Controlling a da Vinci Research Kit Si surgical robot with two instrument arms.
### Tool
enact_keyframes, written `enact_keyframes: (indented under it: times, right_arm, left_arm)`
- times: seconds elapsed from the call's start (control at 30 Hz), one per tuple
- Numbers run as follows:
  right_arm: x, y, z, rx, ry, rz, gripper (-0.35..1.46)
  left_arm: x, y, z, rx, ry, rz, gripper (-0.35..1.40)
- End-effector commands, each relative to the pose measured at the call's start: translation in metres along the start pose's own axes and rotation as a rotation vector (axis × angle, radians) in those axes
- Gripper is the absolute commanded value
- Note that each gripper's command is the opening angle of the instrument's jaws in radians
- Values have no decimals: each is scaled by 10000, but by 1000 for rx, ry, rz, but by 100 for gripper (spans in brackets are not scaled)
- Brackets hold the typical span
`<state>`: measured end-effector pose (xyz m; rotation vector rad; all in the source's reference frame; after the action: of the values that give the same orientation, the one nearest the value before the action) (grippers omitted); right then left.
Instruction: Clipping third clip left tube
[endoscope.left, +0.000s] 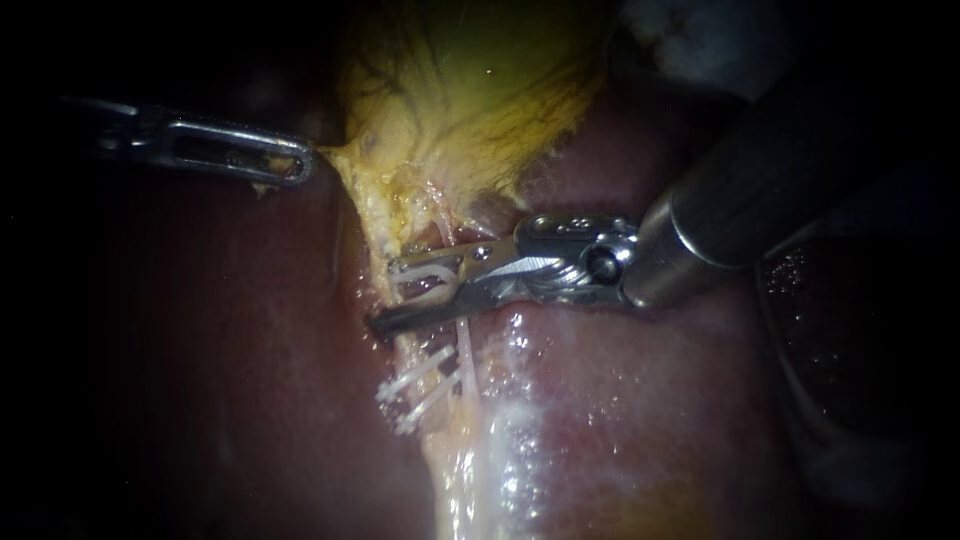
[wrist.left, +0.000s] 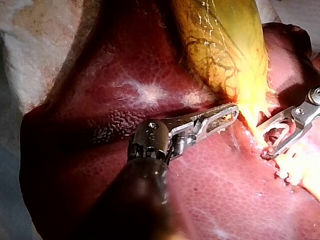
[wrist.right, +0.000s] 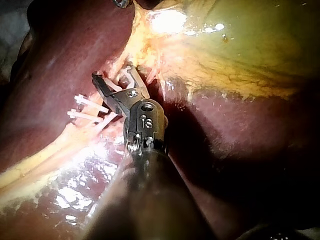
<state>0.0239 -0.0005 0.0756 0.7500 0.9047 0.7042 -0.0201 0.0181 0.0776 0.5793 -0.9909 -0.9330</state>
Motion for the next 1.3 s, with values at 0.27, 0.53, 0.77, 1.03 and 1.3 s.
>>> enact_keyframes:
  times: [0.27,0.53,0.77,1.03,1.3]
  right_arm:
    - [7,-8,-21,76,12,7,48]
    - [1,-6,-37,211,6,-17,51]
    - [-8,3,-50,308,22,0,52]
    - [-20,17,-47,335,30,48,52]
    - [-44,38,-37,329,19,76,52]
  left_arm:
    - [0,0,0,0,0,0,-35]
    - [0,0,0,0,0,0,-35]
    - [0,0,-1,0,0,0,-35]
    - [1,0,-1,0,0,0,-35]
    - [1,0,-1,0,0,0,-35]
